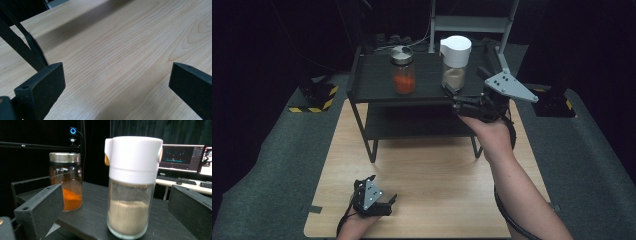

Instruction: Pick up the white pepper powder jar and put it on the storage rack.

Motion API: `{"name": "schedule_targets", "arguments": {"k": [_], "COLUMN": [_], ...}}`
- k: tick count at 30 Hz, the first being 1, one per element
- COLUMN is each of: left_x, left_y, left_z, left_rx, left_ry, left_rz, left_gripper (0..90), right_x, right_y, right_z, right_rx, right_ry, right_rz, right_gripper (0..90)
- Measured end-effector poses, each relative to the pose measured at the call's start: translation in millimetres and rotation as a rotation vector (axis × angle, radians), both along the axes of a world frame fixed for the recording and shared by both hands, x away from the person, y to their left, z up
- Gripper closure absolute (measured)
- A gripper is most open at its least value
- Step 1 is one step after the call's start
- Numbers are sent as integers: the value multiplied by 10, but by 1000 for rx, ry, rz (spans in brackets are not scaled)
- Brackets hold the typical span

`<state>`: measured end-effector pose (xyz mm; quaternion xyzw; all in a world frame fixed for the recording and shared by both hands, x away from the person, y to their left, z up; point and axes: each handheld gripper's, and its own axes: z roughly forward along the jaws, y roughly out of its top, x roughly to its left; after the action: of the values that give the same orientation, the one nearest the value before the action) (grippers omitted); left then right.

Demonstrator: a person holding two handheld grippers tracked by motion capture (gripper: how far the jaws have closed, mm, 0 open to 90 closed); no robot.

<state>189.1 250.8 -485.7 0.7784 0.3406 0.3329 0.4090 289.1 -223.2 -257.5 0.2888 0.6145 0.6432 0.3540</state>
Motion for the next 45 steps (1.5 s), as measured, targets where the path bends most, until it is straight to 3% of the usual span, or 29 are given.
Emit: {"name": "schedule_targets", "arguments": {"k": [17,30,45], "left_x": [-5,19,43], "left_y": [9,-28,-10], "left_z": [-3,24,38], "left_rx": [-2,26,12], "left_ry": [-2,13,29], "left_rz": [-5,-9,-3], "left_gripper": [6,4,6], "right_x": [-263,-435,-573], "right_y": [-201,-349,-534], "right_z": [-349,-764,-1319], "right_rx": [-40,-95,-158], "right_ry": [-9,18,67], "right_rz": [28,35,23], "right_gripper": [2,4,4]}}
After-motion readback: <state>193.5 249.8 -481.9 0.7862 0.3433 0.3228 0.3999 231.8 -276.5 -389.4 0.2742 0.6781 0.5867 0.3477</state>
